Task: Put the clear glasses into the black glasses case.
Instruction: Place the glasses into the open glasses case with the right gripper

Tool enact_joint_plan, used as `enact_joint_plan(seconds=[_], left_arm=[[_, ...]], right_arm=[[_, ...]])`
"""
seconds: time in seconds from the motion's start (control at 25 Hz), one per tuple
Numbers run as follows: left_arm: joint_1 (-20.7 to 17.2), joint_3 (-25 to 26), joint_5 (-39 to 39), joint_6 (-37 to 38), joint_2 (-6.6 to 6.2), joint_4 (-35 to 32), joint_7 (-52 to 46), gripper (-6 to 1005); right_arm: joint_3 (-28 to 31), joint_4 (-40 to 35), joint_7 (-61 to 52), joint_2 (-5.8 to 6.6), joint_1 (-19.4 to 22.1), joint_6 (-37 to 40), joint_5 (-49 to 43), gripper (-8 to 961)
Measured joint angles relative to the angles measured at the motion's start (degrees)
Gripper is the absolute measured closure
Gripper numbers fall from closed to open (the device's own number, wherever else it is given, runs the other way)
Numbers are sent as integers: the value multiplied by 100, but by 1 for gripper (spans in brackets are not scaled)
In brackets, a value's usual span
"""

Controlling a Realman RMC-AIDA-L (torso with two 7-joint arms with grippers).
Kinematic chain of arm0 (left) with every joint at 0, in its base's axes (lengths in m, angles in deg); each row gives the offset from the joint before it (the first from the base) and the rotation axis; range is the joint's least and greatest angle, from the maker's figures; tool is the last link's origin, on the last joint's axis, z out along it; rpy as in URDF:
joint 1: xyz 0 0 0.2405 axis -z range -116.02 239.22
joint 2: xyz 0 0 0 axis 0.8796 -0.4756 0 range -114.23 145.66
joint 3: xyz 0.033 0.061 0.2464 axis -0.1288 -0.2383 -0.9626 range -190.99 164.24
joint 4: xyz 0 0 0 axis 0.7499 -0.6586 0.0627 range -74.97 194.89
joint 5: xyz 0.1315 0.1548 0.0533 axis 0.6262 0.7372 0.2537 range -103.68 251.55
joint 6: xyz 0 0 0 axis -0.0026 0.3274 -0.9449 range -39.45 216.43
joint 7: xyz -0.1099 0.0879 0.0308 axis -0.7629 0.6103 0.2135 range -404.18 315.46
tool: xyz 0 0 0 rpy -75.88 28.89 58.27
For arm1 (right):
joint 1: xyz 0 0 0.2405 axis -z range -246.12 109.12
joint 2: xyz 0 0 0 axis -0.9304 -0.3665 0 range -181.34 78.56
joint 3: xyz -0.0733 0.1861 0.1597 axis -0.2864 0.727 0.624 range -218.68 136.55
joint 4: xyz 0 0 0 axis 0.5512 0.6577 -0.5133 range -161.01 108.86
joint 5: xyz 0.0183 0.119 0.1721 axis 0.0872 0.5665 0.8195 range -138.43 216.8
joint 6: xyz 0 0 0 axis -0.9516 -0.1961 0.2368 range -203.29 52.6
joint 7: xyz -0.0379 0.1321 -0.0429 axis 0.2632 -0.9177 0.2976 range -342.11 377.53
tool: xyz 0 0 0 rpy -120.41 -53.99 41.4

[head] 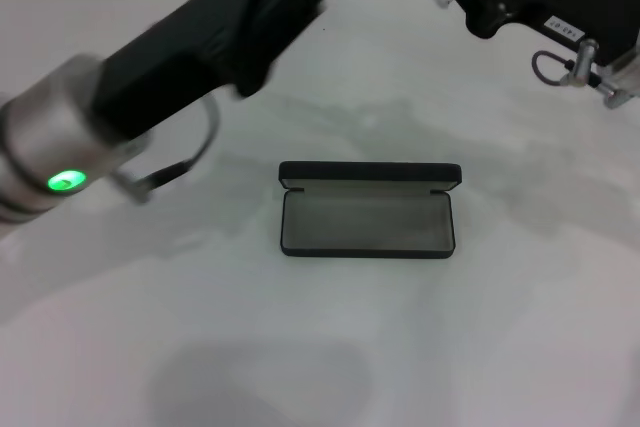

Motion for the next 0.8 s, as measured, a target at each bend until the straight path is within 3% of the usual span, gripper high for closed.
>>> enact_joint_plan(seconds=[0.16, 0.24, 0.36, 0.52, 0.6, 0.68, 0.8], left_arm=[[-397, 33, 65, 73, -400, -41, 11, 941], [-612, 30, 71, 88, -707, -47, 4, 941], [-890, 30, 70, 141, -1168, -49, -2, 941], [-1227, 161, 124, 178, -1551, -180, -4, 941], [-1374, 400, 254, 217, -1601, -315, -25, 941], [-1534, 754, 472, 253, -1602, -526, -110, 941], [-1734, 1371, 937, 292, -1464, -860, -323, 941]], right_arm=[[-29, -565, -370, 159, 345, -302, -134, 914], [-29, -1151, -798, 249, 649, -397, -418, 914], [-14, -2395, -1828, 369, 1181, -660, -1192, 914], [-4, -4308, -3606, 425, 1807, -860, -2840, 914], [1, -5146, -4377, 360, 1980, -879, -3720, 914], [-24, -6016, -5232, 199, 2048, -805, -4879, 914], [-343, -6818, -6129, -1, 2047, -704, -6142, 914]])
